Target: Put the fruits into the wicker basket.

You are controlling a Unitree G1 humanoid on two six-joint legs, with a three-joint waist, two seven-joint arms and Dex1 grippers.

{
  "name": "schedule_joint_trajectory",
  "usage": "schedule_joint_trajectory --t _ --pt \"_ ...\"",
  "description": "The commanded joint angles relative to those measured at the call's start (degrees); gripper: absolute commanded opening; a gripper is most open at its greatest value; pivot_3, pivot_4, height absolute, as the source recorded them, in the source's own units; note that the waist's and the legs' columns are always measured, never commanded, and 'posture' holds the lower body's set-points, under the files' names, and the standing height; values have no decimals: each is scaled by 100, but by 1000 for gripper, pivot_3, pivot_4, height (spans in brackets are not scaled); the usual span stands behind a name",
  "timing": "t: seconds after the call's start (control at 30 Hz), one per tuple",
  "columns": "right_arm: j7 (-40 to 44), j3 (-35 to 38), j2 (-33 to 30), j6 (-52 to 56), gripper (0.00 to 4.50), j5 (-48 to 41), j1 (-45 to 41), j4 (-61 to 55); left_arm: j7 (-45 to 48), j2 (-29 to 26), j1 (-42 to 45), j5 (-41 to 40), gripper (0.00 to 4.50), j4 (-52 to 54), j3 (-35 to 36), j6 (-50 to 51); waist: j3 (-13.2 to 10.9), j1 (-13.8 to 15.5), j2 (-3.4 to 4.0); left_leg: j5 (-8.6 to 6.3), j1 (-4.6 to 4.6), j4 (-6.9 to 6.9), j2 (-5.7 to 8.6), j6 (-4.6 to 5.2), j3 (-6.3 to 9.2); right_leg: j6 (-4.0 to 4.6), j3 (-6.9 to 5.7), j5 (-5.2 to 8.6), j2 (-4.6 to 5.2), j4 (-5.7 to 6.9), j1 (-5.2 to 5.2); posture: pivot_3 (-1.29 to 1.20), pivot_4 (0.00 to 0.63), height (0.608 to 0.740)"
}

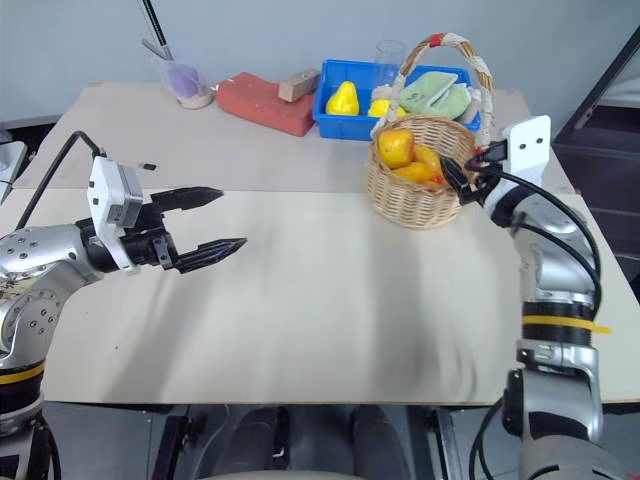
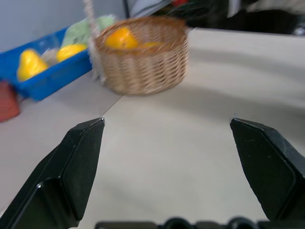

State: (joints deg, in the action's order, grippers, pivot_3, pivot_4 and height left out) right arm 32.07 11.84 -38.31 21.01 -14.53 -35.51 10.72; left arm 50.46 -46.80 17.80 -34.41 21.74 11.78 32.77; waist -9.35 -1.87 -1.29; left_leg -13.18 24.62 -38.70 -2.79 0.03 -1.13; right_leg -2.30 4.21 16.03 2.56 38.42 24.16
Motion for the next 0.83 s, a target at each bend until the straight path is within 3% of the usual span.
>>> schedule_joint_trajectory --t 0.03,0.33,0.53,0.83 --pt "414 196 -500 437 4486 -213 306 -764 -174 -212 -403 257 4500 175 416 -113 0 23 0 0 0 0 -1 0 0 0 0 0 0 -1 0 0 150 740" --pt "2647 215 -2061 690 4486 -879 1487 -1689 -51 -835 -2266 1113 4500 -33 1618 -417 0 7 0 -1 -14 3 -8 1 -12 0 5 1 -2 -15 -7 0 150 740" --pt "3192 15 -2361 594 4486 -831 1688 -1597 0 -753 -2505 1014 4500 -35 1981 -359 0 51 0 -1 -28 4 -9 0 -20 0 4 1 0 -31 -26 0 150 740" --pt "3198 -155 -2248 476 4486 -687 1389 -1333 16 -795 -2246 943 4500 -164 1879 -346 0 90 0 -1 -26 5 -9 0 -24 0 8 1 0 -30 -19 0 150 740"
